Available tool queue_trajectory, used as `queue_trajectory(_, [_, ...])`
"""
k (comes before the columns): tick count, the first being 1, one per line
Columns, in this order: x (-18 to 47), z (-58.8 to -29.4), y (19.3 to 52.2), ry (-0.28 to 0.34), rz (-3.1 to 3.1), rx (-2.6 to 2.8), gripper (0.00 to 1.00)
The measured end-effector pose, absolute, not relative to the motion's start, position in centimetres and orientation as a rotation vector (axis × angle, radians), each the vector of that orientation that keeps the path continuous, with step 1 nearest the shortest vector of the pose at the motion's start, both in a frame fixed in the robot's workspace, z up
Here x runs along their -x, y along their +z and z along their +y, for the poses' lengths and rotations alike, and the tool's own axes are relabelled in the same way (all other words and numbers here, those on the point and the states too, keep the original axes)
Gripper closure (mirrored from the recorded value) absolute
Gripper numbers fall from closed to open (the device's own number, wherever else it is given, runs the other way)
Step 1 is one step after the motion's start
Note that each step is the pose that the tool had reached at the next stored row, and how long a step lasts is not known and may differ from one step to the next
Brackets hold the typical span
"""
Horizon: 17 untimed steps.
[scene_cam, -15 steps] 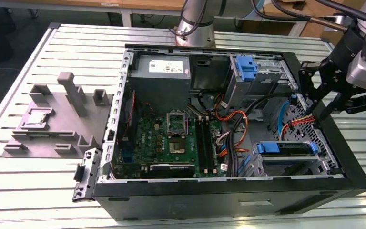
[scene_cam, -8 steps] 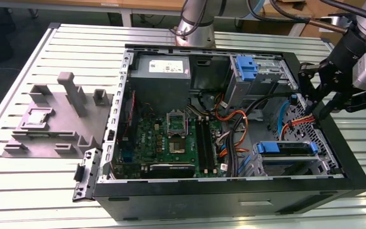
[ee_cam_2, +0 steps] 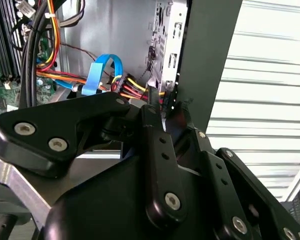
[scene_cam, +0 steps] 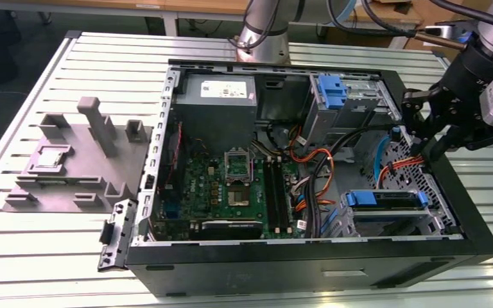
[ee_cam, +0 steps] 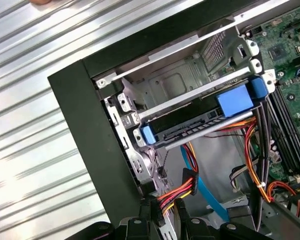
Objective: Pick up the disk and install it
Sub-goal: 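Insert the first disk wire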
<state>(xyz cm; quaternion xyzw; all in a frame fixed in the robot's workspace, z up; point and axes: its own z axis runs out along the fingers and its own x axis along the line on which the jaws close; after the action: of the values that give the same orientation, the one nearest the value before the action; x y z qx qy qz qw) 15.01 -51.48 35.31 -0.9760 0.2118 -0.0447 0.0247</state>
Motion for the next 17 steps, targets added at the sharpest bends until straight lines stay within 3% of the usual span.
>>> queue_trajectory(17, [-15.05,-51.49,35.10,-0.173,0.459,3.064,0.67])
